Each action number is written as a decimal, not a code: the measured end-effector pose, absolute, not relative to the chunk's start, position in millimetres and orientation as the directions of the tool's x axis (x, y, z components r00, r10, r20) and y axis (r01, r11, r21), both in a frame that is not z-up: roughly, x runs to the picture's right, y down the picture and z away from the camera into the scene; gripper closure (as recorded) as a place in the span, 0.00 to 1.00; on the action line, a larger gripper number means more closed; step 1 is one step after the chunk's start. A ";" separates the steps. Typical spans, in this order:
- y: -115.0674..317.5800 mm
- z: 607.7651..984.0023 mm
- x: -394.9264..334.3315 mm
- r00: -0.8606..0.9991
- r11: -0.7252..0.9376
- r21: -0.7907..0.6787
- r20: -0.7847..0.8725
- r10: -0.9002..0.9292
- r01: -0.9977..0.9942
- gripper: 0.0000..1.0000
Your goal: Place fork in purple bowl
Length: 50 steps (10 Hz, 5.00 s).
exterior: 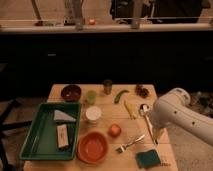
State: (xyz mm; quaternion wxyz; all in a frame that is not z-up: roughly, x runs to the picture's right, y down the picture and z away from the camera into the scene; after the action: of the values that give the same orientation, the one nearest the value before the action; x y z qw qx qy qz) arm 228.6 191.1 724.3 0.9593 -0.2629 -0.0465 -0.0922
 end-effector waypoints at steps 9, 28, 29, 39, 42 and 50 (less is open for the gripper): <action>198.6 729.6 214.3 0.962 0.826 -0.501 0.205 -0.179 0.260 0.20; 253.9 780.9 145.7 0.874 0.729 -0.506 0.403 -0.272 0.460 0.20; 257.5 782.8 145.9 0.873 0.723 -0.511 0.404 -0.274 0.464 0.20; 276.0 787.1 148.6 0.901 0.782 -0.466 0.330 -0.281 0.414 0.20; 283.6 793.1 142.7 0.896 0.762 -0.483 0.328 -0.300 0.432 0.20; 295.6 801.2 139.2 0.885 0.715 -0.526 0.328 -0.329 0.461 0.20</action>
State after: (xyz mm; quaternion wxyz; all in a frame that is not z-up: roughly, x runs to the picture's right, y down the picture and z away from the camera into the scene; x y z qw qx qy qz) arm 139.2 295.6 801.2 0.9198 -0.3109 -0.1060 -0.2146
